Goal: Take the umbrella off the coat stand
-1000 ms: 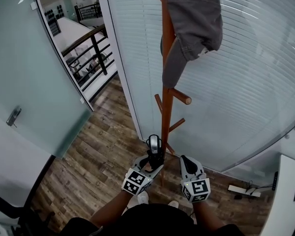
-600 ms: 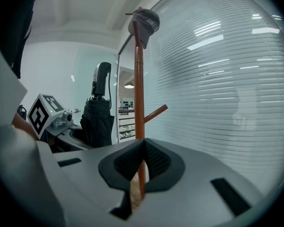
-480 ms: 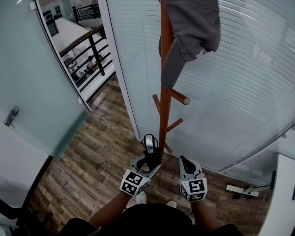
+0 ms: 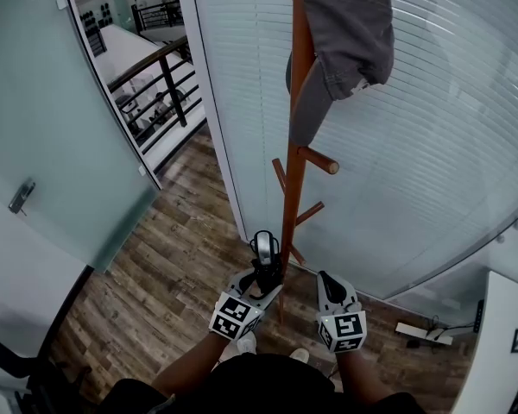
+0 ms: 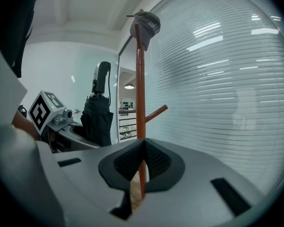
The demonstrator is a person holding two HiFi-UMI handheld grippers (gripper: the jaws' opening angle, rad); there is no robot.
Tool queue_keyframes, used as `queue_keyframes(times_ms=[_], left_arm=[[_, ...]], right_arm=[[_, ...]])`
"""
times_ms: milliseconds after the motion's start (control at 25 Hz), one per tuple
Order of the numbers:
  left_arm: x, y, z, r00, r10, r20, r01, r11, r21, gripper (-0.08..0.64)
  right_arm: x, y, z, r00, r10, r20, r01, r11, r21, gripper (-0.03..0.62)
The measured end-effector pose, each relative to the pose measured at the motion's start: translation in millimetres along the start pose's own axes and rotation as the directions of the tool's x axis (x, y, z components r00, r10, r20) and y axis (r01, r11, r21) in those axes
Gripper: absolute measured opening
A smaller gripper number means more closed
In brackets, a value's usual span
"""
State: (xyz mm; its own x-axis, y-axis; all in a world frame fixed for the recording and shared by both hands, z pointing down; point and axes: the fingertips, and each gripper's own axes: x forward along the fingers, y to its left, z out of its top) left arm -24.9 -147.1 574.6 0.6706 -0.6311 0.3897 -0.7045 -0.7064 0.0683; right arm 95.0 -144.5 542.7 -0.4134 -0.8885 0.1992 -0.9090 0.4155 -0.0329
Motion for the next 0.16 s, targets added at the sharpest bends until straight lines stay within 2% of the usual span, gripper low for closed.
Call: queue_keyframes(times_ms=[160], left_arm=[[-2.4, 2.6, -1.3, 1.0, 0.023, -0.004, -0.023, 1.0, -0.007, 0.253]], right_arm=[[1.0, 9.3, 13.3, 0.999, 0.024, 0.035, -0.024, 1.0, -0.013, 0.003]])
